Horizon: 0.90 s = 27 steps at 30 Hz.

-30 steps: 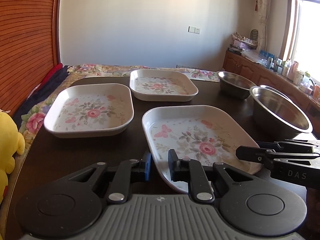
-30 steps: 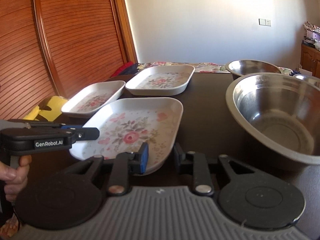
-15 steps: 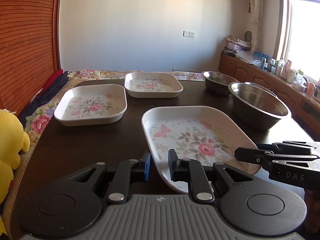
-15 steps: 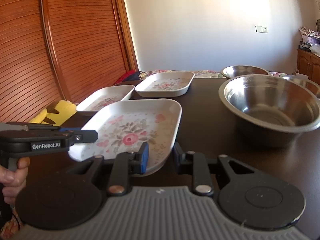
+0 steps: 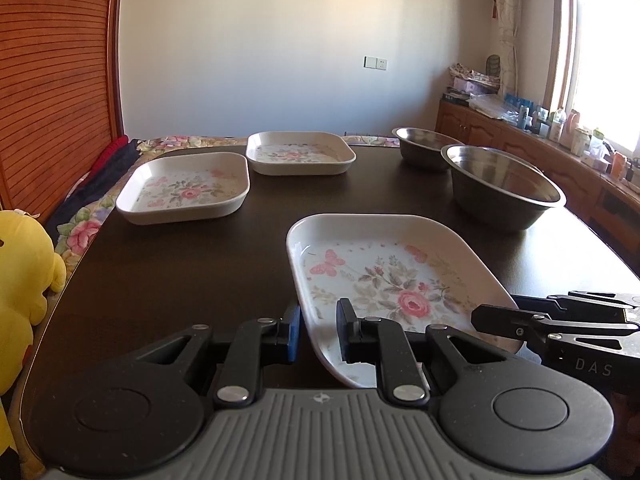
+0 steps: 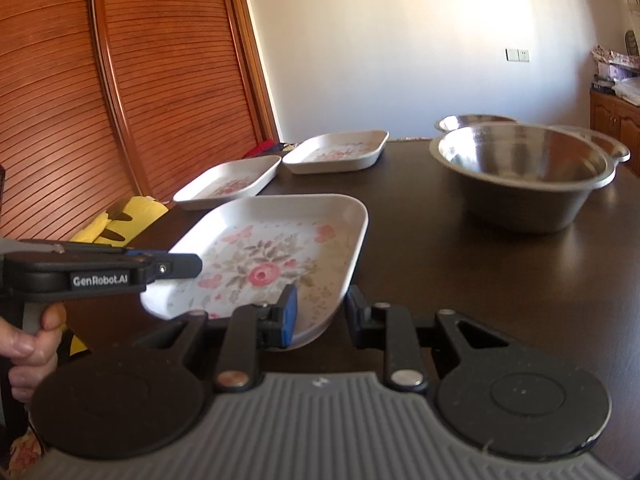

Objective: Organize plates and bowls

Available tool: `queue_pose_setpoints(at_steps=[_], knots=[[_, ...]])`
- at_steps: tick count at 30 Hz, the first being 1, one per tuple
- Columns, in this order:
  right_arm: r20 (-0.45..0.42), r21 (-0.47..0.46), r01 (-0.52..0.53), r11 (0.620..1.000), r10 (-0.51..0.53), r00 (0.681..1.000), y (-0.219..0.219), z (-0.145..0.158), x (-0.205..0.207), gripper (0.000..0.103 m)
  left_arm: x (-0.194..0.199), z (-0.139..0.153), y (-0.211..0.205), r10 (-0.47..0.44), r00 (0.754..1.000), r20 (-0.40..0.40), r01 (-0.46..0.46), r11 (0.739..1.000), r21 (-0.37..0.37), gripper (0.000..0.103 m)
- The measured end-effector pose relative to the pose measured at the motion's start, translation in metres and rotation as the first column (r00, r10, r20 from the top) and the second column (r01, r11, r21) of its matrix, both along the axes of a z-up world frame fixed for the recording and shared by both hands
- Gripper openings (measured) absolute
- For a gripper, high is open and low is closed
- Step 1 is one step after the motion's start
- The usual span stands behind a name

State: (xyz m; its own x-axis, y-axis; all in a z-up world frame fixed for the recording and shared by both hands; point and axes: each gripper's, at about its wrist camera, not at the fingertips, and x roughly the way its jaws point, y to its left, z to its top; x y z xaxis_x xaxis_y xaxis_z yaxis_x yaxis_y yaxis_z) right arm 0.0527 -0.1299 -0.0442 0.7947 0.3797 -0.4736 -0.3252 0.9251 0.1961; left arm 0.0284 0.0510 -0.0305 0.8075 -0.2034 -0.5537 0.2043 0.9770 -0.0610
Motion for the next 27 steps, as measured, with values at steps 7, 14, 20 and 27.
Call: queue_pose_setpoints(at_steps=[7, 14, 20, 27], knots=[[-0.001, 0.005, -0.008, 1.000, 0.008, 1.000, 0.001, -0.003, -0.005, 0.029, -0.001, -0.009, 0.000, 0.012, 1.000, -0.025, -0.012, 1.000, 0.004, 0.019], [0.010, 0.001, -0.012, 1.000, 0.012, 1.000, 0.003, -0.003, -0.006, 0.029, 0.001, -0.011, 0.001, 0.013, 1.000, -0.027, -0.013, 1.000, 0.002, 0.020], [0.015, -0.001, -0.010, 1.000, 0.010, 1.000, 0.003, -0.003, -0.007, 0.029, 0.001, -0.011, 0.001, 0.014, 0.999, -0.029, -0.014, 1.000, -0.004, 0.020], [0.025, -0.011, -0.009, 1.000, 0.010, 1.000, 0.004, -0.003, -0.008, 0.029, 0.001, -0.010, 0.003, 0.029, 0.999, -0.021, -0.029, 1.000, -0.007, 0.026]])
